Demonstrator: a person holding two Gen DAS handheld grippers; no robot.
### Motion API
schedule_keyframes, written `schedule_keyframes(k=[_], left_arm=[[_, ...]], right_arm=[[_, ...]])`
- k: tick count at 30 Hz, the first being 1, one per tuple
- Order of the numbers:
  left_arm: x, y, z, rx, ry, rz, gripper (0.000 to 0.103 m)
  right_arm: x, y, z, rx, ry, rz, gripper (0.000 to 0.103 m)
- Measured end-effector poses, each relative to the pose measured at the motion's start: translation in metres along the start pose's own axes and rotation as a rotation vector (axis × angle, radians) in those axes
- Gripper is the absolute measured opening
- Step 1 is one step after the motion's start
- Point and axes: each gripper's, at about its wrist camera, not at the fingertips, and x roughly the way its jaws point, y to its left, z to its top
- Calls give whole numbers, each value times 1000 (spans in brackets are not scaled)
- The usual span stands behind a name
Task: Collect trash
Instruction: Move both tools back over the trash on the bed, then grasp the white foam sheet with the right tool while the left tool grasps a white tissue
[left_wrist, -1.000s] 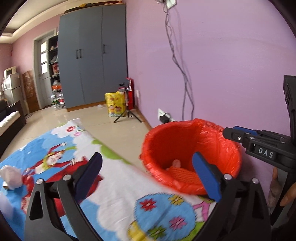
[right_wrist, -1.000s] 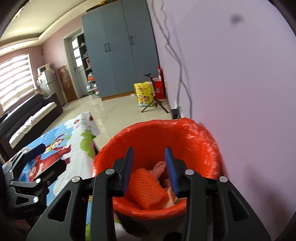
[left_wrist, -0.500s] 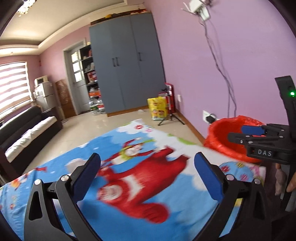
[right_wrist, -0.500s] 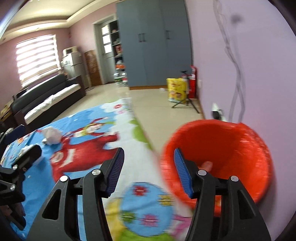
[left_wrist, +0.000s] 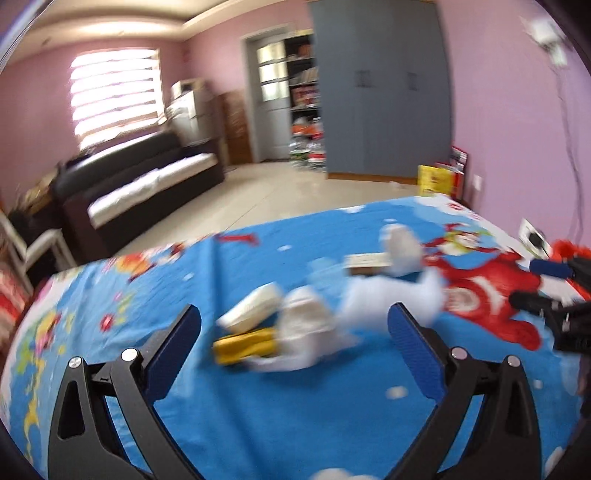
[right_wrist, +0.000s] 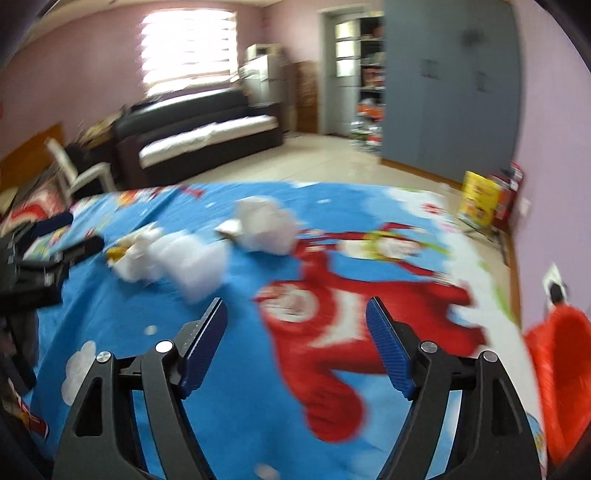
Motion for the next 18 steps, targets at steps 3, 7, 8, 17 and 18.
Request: schedule_keyframes(k=[3, 7, 8, 17, 18], left_arm=[[3, 25, -5, -35, 19, 23, 98], [-2, 41, -7, -69, 17, 44, 98], [-2, 41, -7, -79, 18, 44, 98], [2, 37, -7, -94, 29, 36, 98], [2, 35, -8, -83, 28, 39, 98]], right_arm=[[24, 20, 8, -42, 35, 45, 75], [45, 34, 13, -60, 76, 73, 77], [50, 37, 15, -58, 86, 87, 77], [86, 62, 29, -80, 120, 125, 80], [88, 63, 30, -78, 120, 126, 80]])
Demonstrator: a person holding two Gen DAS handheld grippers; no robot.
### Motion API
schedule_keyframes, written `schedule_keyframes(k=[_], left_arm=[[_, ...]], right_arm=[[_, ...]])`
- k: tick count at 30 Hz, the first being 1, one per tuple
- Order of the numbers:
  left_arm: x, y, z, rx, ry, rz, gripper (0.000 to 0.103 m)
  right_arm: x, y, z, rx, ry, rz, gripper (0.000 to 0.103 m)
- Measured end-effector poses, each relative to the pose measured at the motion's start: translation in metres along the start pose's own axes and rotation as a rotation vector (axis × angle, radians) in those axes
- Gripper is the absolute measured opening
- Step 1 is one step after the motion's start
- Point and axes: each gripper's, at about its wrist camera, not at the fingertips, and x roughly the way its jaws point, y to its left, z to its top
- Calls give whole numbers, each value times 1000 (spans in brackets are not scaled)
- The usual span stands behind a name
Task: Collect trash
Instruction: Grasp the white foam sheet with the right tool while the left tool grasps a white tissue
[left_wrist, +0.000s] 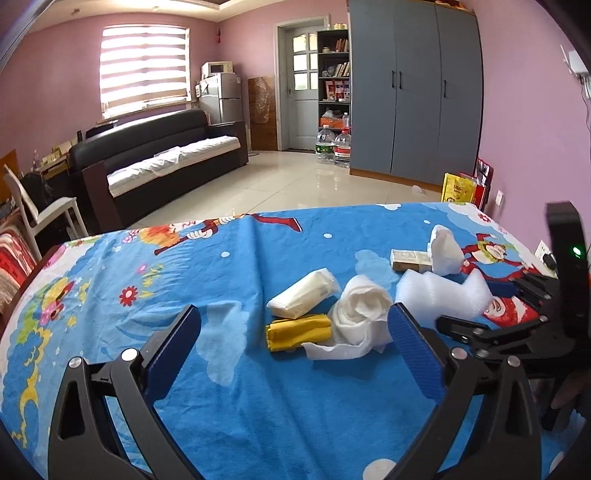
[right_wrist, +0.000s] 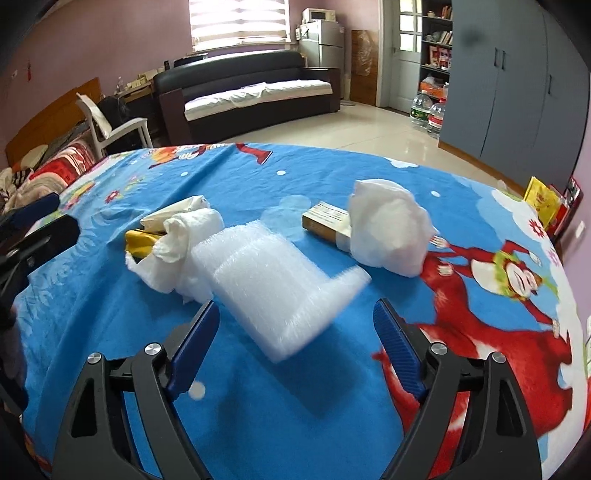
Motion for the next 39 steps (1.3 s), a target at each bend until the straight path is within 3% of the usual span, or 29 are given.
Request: schedule_keyframes(k=[2, 4, 6, 10, 17, 22, 26, 30, 31, 33, 39], left_arm=[[1, -4, -1, 30, -2, 14, 98], [2, -6, -3, 47, 0, 20, 98], [4, -6, -4, 46, 4, 20, 98], [6, -9, -3, 34, 9, 16, 98], [19, -33, -2, 37, 41, -36, 95], [43, -63, 11, 86, 71, -68, 74], [71, -76, 17, 65, 146, -71, 61], [91, -92, 11, 72, 235, -104, 26], [92, -100, 8, 103, 242, -105, 15], [86, -110, 4, 143, 225, -107, 1], [47, -125, 9, 175, 113, -179, 1]], right_arm=[[5, -1, 3, 18, 9, 19, 80], [5, 1, 4, 13, 4, 34, 69], [2, 4, 3, -8, -11, 15, 67], [-15, 5, -5, -54, -24, -26, 65], [-64, -22, -22, -29, -70, -98, 65], [-90, -46, -37, 50, -89, -91, 65], [-99, -54, -44, 66, -93, -99, 65], [-104, -58, -47, 60, -97, -103, 65], [-104, -58, -48, 55, -98, -106, 65], [-107, -59, -49, 46, -98, -114, 65], [-121, -68, -58, 61, -124, -155, 65]])
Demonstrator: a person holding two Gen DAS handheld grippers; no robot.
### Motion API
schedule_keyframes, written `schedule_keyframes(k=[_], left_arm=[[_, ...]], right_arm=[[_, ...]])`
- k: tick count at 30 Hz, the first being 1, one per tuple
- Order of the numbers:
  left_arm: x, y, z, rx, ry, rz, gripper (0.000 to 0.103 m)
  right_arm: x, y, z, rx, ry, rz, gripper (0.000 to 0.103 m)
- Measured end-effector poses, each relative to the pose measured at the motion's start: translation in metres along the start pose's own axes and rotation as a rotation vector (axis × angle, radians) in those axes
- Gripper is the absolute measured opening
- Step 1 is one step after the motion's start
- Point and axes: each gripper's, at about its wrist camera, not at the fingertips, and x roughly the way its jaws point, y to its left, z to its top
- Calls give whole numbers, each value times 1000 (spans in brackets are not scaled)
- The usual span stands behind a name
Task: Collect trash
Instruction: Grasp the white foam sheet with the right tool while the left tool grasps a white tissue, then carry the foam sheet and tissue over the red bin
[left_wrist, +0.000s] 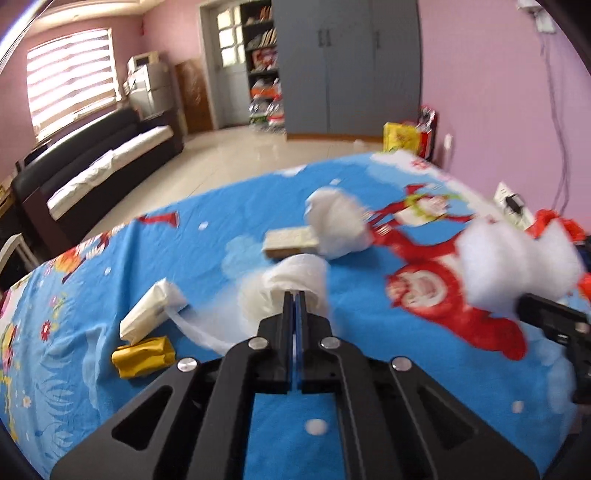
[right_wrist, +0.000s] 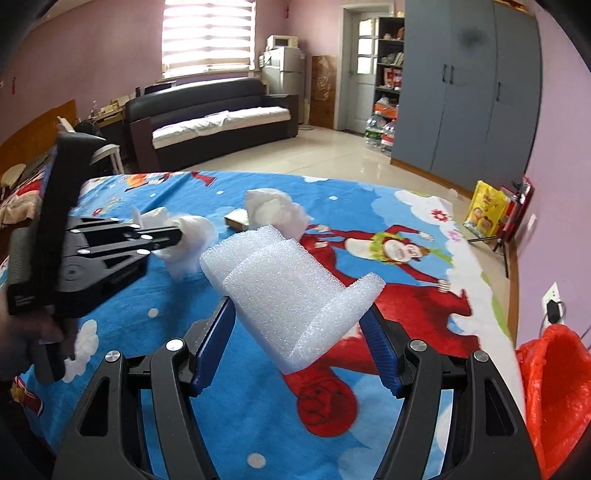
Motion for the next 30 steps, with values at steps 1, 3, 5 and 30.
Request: schedule_keyframes(k=[1, 3, 5, 30], left_arm=[[-6, -3, 1, -1, -15, -17, 1], [-15, -9, 3, 0, -37, -48, 1], [-23, -21, 4, 12, -54, -70, 1], [-46, -126, 4, 155, -122, -213, 1]], right_arm=[[-2, -4, -2, 8, -6, -11, 65], [-6, -10, -4, 24, -13, -29, 65], [-11, -17, -7, 40, -22, -50, 65], [-54, -77, -31, 147, -55, -169, 65]])
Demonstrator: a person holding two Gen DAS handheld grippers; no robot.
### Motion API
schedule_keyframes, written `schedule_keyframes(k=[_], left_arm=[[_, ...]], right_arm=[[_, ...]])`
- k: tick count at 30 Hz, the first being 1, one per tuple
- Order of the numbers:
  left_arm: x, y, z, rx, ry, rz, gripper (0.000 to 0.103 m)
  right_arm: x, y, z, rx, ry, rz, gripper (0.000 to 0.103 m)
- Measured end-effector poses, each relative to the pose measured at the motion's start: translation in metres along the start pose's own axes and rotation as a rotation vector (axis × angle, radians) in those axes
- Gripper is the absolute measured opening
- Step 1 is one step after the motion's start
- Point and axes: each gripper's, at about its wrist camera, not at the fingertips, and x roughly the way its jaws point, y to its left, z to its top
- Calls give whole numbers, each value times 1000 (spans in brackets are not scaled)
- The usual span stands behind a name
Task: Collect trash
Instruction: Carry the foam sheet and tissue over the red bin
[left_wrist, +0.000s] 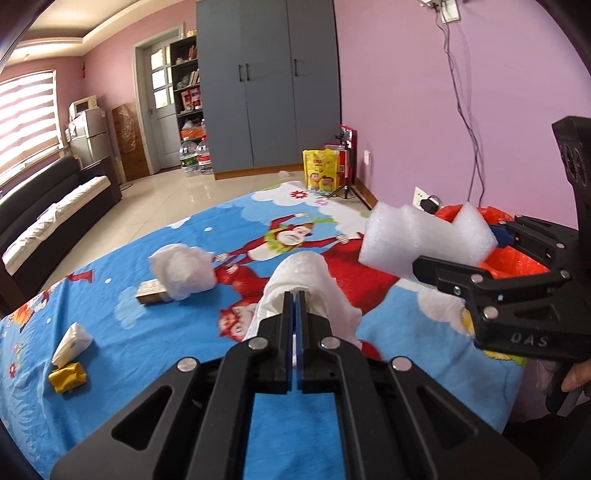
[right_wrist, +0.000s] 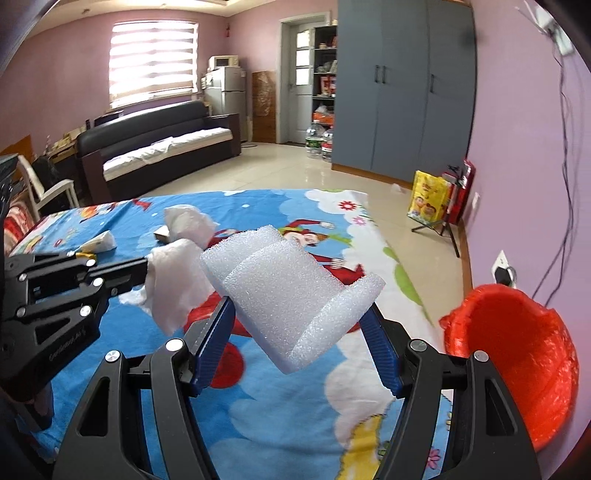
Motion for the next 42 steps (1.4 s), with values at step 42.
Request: schedule_keyframes(k=[42], left_arm=[[54, -171, 53, 120, -86, -256, 1]], right_arm=[[-72, -195, -65, 311, -35, -287, 65]])
